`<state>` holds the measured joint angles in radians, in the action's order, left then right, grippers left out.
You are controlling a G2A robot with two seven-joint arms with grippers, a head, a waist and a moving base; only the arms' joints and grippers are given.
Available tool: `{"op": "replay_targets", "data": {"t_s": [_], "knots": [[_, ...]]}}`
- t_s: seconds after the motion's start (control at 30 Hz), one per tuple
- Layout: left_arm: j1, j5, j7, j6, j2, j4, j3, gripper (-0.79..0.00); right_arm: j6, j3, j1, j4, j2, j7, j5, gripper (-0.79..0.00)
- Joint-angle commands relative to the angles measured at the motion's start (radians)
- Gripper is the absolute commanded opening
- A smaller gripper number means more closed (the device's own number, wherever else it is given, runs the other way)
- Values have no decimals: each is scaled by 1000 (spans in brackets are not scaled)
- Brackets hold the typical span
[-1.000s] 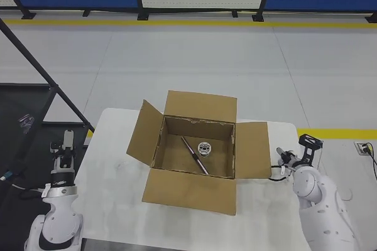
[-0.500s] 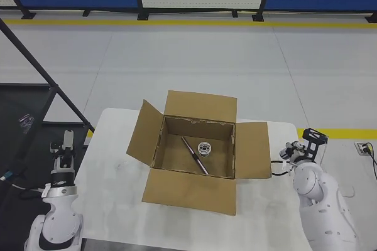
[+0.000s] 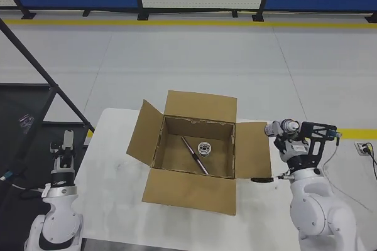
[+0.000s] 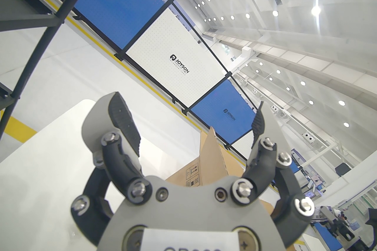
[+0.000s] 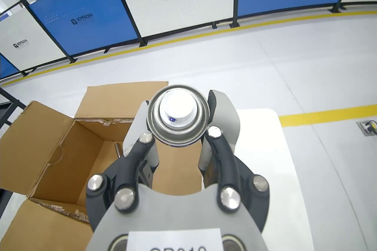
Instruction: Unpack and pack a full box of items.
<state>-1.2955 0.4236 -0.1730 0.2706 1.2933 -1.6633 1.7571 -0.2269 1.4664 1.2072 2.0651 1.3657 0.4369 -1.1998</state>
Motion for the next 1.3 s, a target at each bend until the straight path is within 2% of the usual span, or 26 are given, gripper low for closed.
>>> {"op": "replay_targets", "data": {"t_s": [0.0, 0.23, 0.5, 0.63, 0.73, 1.1, 1.13, 1.17, 1.2, 1.27], "knots": [[0, 0, 0, 0, 0, 0, 0, 0, 54, -35, -12, -4, -1, 33, 2, -785], [0, 0, 0, 0, 0, 0, 0, 0, 144, -193, -161, -171, 9, 187, -19, -785], [0, 0, 0, 0, 0, 0, 0, 0, 138, -394, -350, -459, 42, 283, -91, -785], [0, 0, 0, 0, 0, 0, 0, 0, 90, -463, -415, -583, 63, 316, -129, -785], [0, 0, 0, 0, 0, 0, 0, 0, 41, -501, -459, -665, 77, 348, -162, -785], [0, 0, 0, 0, 0, 0, 0, 0, -4, -532, -516, -826, 110, 373, -149, -785], [0, 0, 0, 0, 0, 0, 0, 0, -4, -532, -517, -834, 112, 371, -146, -733], [0, 0, 0, 0, 0, 0, 0, 0, -3, -531, -519, -841, 113, 370, -143, -588], [0, 0, 0, 0, 0, 0, 0, 0, -1, -531, -521, -848, 115, 371, -141, -511], [0, 0, 0, 0, 0, 0, 0, 0, 2, -529, -524, -859, 118, 368, -141, -425]]}}
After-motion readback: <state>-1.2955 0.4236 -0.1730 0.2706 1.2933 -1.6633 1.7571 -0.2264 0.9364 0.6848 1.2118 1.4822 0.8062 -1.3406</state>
